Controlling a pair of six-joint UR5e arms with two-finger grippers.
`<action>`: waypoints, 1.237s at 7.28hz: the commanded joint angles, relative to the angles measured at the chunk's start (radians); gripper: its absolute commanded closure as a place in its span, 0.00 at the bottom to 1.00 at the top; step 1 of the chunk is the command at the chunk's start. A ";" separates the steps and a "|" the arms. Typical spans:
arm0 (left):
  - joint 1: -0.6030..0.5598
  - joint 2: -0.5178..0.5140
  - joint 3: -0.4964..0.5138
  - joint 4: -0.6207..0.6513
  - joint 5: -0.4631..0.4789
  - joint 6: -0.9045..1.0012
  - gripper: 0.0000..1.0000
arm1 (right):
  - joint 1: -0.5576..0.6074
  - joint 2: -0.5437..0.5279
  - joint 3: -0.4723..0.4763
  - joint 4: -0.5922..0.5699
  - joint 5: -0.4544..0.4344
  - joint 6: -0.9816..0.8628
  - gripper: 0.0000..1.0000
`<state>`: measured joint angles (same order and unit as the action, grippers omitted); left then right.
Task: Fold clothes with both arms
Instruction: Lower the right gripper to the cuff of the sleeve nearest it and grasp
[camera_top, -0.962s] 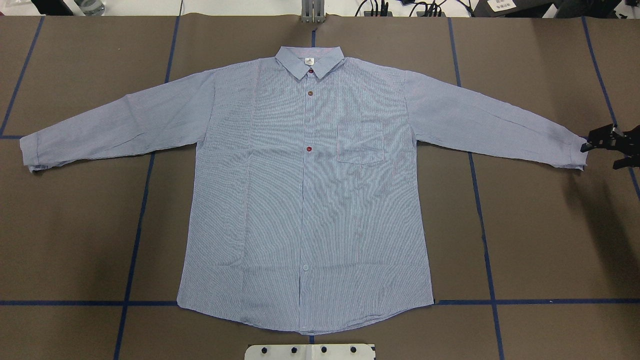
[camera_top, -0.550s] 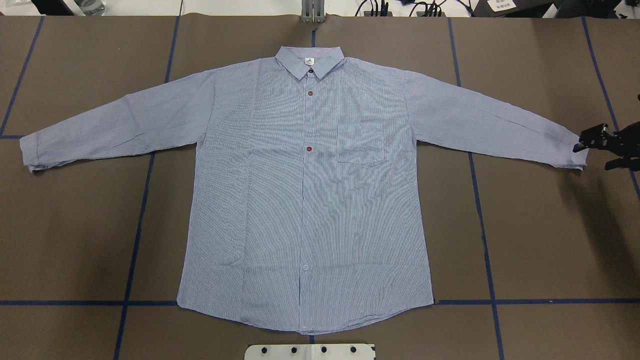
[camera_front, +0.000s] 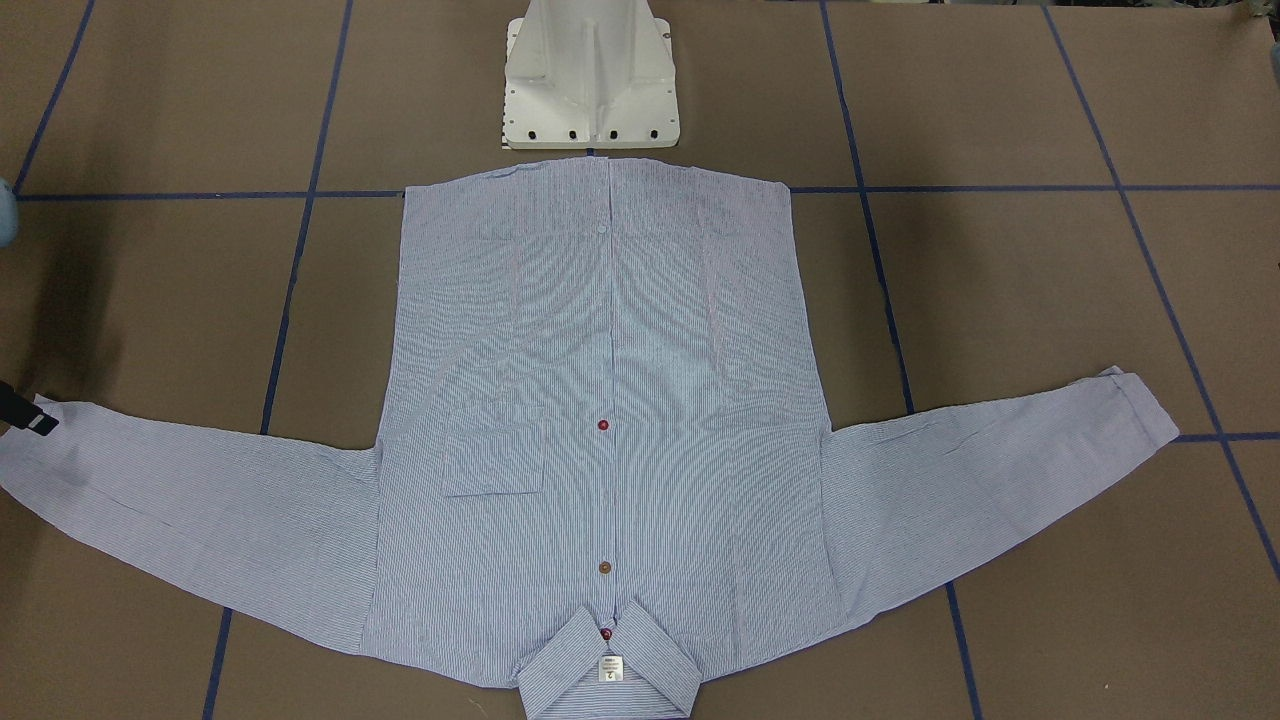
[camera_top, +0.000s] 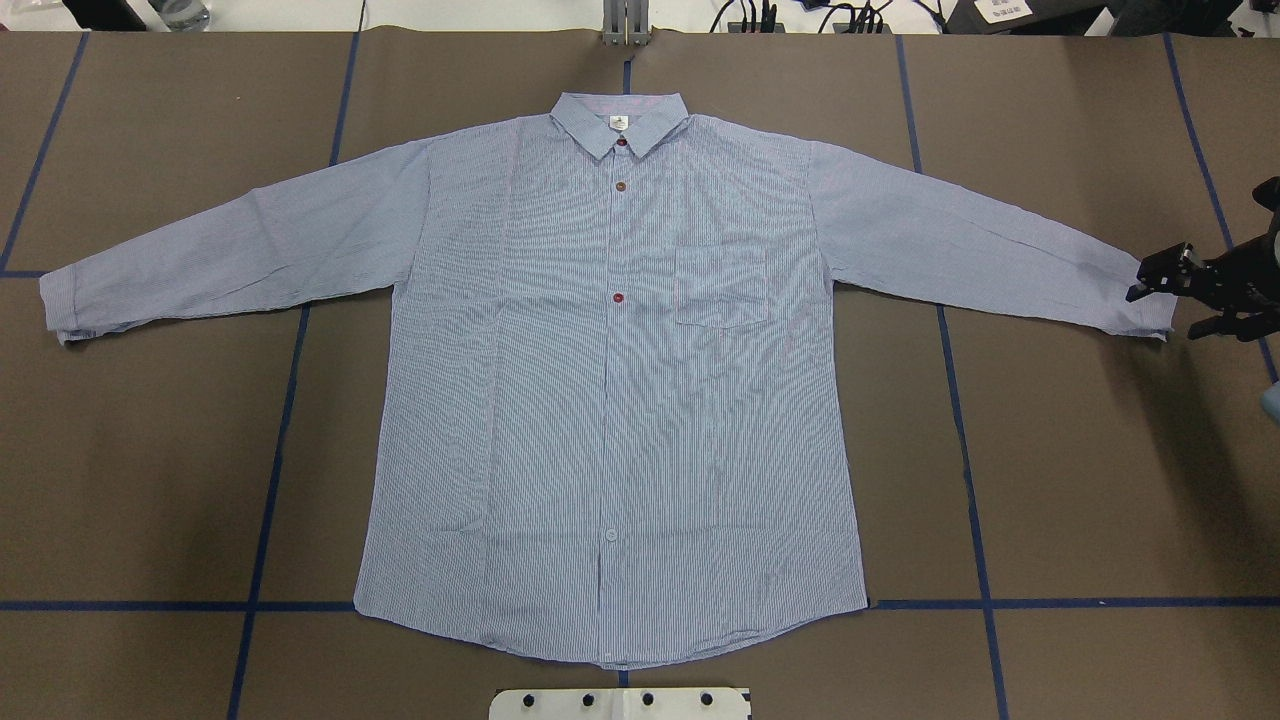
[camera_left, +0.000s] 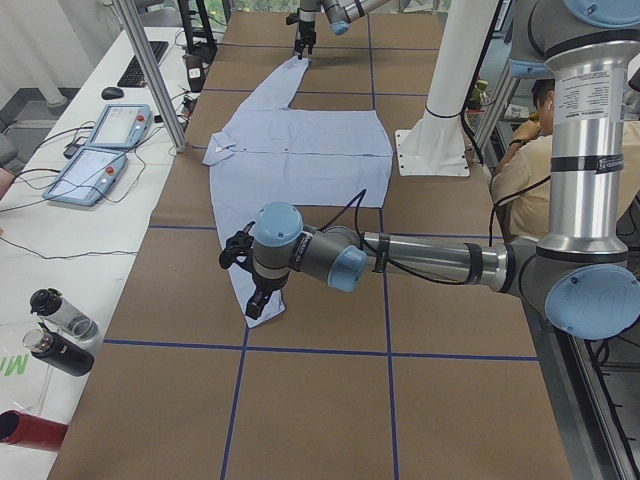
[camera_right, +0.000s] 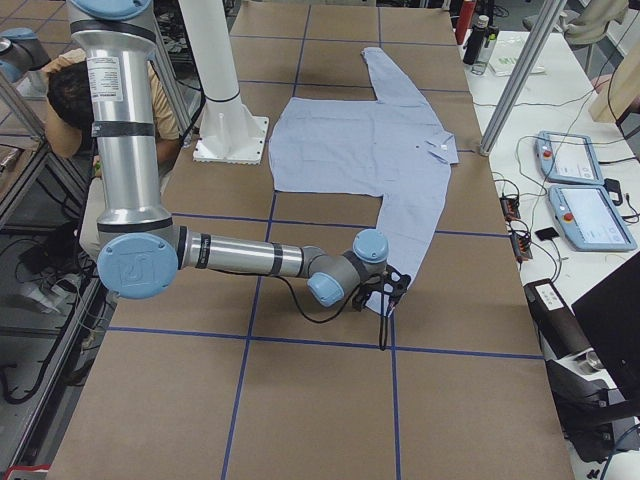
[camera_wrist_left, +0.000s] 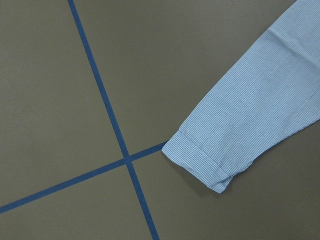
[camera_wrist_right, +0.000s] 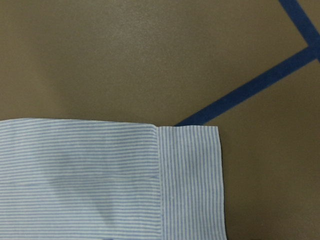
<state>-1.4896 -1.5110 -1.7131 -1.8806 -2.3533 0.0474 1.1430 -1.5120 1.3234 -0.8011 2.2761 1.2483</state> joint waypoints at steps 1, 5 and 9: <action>0.000 0.000 0.000 0.000 0.000 0.000 0.00 | 0.000 0.003 -0.018 0.000 0.000 0.010 0.11; 0.000 0.000 -0.002 0.000 0.000 0.000 0.00 | -0.002 0.001 -0.027 -0.001 0.000 0.026 0.58; 0.000 0.000 -0.005 0.000 0.000 -0.001 0.00 | 0.000 0.001 0.009 0.008 0.000 0.074 1.00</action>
<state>-1.4883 -1.5110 -1.7169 -1.8807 -2.3531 0.0473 1.1420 -1.5110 1.3150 -0.7991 2.2764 1.2913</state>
